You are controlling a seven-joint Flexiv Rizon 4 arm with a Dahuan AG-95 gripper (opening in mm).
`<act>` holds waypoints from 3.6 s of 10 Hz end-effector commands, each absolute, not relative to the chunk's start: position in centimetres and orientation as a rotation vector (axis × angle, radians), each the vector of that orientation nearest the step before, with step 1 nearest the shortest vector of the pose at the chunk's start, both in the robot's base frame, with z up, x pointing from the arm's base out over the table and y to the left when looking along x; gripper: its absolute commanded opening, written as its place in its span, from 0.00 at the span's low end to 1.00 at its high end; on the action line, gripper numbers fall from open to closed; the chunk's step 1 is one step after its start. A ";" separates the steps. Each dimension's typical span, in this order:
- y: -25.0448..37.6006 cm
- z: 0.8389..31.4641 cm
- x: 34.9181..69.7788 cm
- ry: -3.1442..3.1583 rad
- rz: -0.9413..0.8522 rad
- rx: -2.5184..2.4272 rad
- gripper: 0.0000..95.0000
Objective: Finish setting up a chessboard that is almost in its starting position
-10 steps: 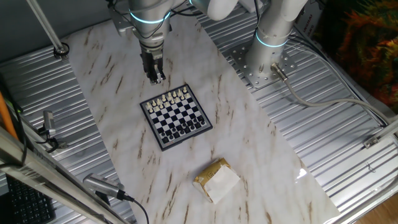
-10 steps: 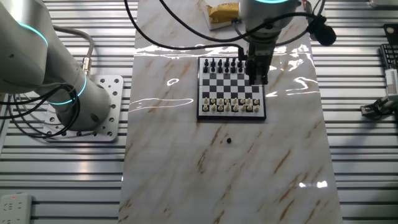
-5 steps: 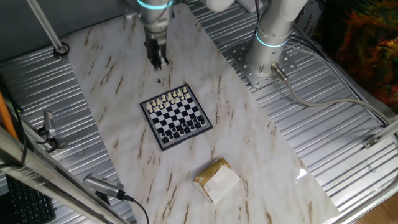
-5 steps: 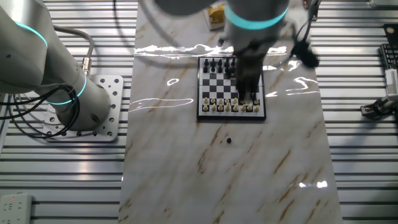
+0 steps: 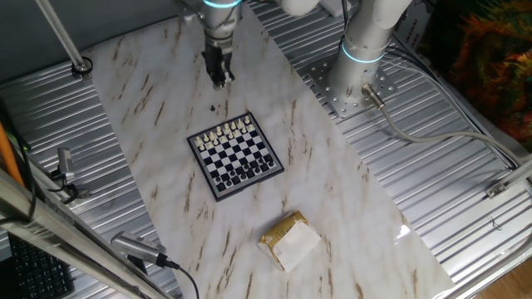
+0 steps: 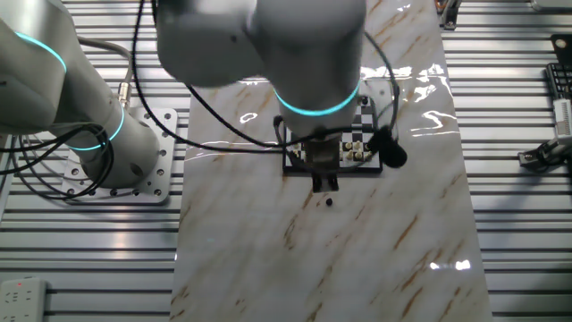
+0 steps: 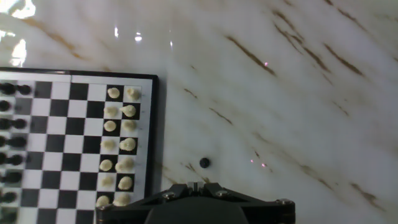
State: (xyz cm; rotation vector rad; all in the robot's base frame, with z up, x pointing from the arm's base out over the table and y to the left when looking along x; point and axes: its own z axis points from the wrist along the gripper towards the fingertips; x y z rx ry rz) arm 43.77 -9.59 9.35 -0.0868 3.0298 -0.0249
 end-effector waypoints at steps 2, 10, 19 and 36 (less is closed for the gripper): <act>-9.8 7.7 44.0 3.029 -0.028 -0.092 0.00; -10.1 6.7 44.0 3.032 -0.031 -0.098 0.00; -10.5 4.8 44.4 3.033 -0.028 -0.111 0.00; -10.5 4.0 44.5 3.032 -0.024 -0.112 0.00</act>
